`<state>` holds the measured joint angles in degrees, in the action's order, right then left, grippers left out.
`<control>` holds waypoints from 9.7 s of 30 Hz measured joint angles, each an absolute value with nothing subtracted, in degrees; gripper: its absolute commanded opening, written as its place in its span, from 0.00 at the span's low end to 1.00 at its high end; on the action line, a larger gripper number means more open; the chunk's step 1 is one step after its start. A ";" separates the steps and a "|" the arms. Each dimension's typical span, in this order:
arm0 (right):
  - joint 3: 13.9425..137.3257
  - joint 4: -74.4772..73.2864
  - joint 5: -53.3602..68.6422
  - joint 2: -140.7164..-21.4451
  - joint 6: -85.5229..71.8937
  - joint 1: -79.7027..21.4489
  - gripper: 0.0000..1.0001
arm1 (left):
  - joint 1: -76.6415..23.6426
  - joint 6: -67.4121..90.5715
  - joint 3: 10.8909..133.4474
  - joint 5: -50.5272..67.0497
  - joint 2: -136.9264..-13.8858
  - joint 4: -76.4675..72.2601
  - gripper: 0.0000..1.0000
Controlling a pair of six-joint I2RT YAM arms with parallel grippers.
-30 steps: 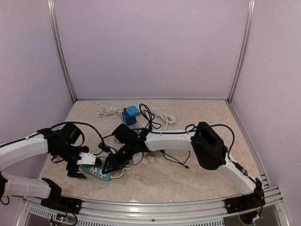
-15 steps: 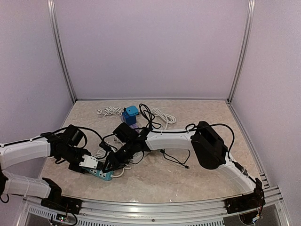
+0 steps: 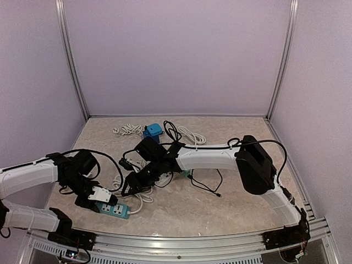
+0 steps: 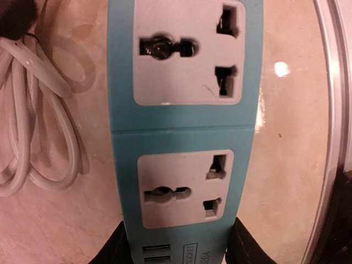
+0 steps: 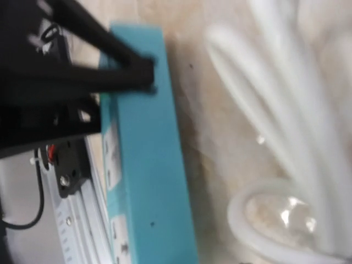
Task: Insert the plug
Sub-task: Adjust the socket at the center of the board, then pick up the plug from the center of the board, then insert the plug into the socket.
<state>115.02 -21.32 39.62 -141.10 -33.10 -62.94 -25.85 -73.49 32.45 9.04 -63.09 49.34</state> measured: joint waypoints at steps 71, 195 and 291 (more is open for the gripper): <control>105.80 -28.34 -2.15 -112.66 -19.68 -72.05 0.60 | 30.87 -36.40 50.43 6.72 -81.21 39.59 0.81; 118.96 2.57 14.11 -124.20 -47.31 -66.70 0.00 | -31.29 -51.70 81.10 12.29 -60.29 57.87 0.57; 129.12 -57.54 -10.63 -140.88 10.04 -83.09 0.00 | 7.55 -62.15 43.79 18.57 -70.83 64.01 0.99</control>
<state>129.12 -57.54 -10.63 -140.88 10.04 -83.09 7.55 -62.15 43.79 18.57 -70.83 64.01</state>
